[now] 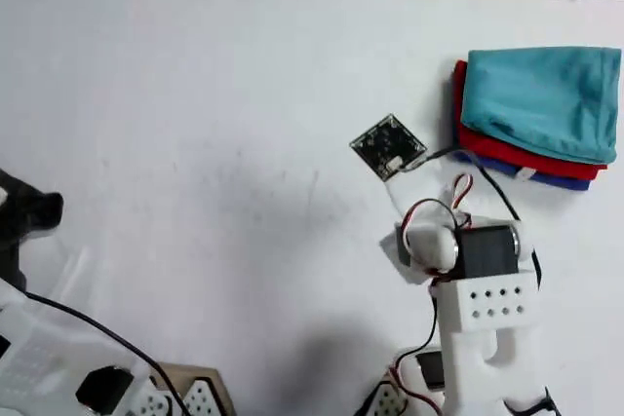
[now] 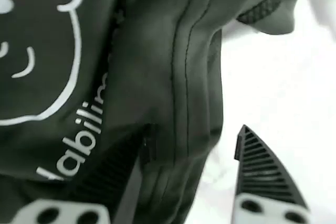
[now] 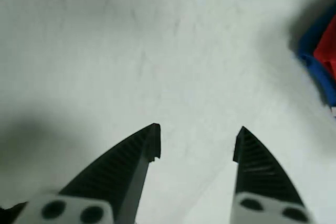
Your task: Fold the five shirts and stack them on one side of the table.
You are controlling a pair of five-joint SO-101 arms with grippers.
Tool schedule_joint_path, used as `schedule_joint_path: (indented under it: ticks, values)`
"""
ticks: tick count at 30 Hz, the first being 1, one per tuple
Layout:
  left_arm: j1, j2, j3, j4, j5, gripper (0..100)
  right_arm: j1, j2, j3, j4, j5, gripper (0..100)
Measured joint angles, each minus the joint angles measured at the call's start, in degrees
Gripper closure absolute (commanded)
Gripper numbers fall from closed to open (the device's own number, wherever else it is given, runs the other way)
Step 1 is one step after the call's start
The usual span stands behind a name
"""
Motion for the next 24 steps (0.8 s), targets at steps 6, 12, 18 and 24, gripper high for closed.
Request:
schedule_joint_path:
  ticks: [6, 12, 18, 24]
  values:
    - [0.00, 0.00, 4.84, -7.56, -0.09, 74, -0.44, 0.00, 4.40, 0.00, 0.00, 76.9]
    - [0.00, 0.00, 5.01, -7.82, -0.09, 98, -0.35, 0.00, 6.15, -0.26, 0.00, 76.9]
    - [0.62, 0.00, 1.93, -2.90, -0.09, 97, -0.35, 0.00, 8.44, -3.43, -0.09, 76.9]
    - [6.15, 0.00, -8.88, 11.16, 5.71, 98, -0.35, 0.00, 16.26, -11.34, -0.26, 76.9]
